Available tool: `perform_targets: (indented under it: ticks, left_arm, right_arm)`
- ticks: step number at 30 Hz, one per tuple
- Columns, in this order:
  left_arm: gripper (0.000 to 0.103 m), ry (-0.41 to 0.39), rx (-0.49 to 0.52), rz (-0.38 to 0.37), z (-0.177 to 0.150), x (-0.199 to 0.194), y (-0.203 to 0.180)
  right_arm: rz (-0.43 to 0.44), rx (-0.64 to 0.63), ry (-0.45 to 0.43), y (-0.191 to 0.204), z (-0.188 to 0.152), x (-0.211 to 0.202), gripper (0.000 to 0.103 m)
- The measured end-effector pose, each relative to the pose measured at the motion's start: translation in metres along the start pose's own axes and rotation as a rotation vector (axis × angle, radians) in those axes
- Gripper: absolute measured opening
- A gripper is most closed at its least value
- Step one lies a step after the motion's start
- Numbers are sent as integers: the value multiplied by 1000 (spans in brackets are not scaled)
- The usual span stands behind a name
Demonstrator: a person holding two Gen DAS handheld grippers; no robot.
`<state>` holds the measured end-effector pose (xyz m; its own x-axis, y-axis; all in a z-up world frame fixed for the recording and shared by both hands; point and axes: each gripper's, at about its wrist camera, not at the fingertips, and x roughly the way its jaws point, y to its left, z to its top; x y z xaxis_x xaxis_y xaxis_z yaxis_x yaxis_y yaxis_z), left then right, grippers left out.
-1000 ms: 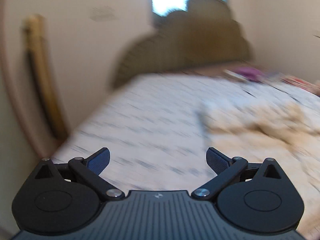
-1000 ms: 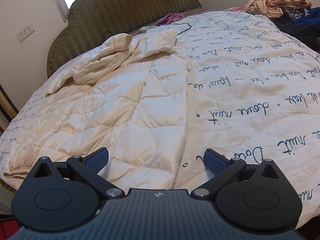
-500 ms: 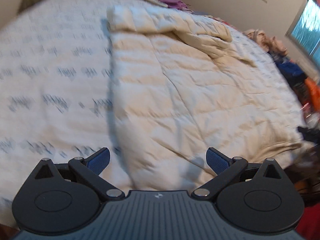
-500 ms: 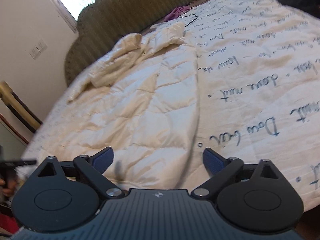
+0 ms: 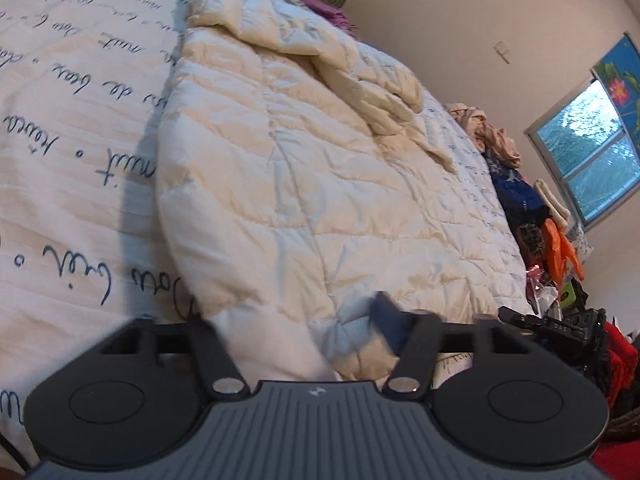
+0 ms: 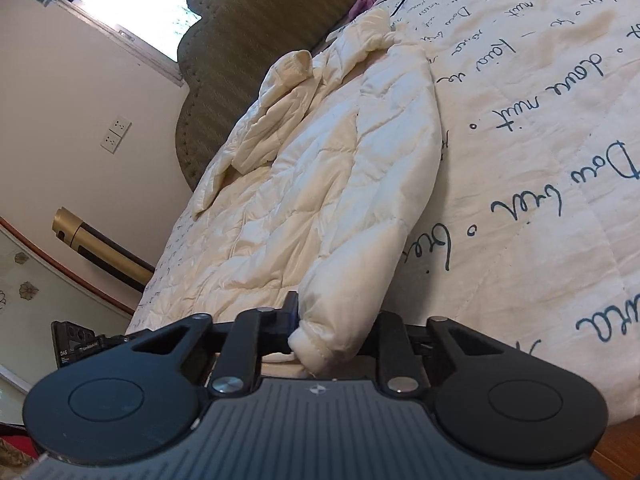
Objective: Fold small clothes
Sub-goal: 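Grasp the jacket side edge with both grippers and fold it lengthwise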
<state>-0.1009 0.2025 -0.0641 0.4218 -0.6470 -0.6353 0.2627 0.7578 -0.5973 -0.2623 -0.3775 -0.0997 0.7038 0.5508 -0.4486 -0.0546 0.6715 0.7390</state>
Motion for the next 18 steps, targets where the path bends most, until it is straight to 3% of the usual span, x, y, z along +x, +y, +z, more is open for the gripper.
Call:
perform_targets:
  ticks: [4,9,18]
  left_arm:
    - [17,-14,-22,0,0,-3,-3]
    - [11,-44,21,3,5,-19,-16]
    - [10,-118,49,-43,11,-49,-25]
  right_arm:
    - [13,-8,-37,6,4,-6,17]
    - [32,-42,-61,16,10,-16,15]
    - [73,-110,-106,33,20,-40,15]
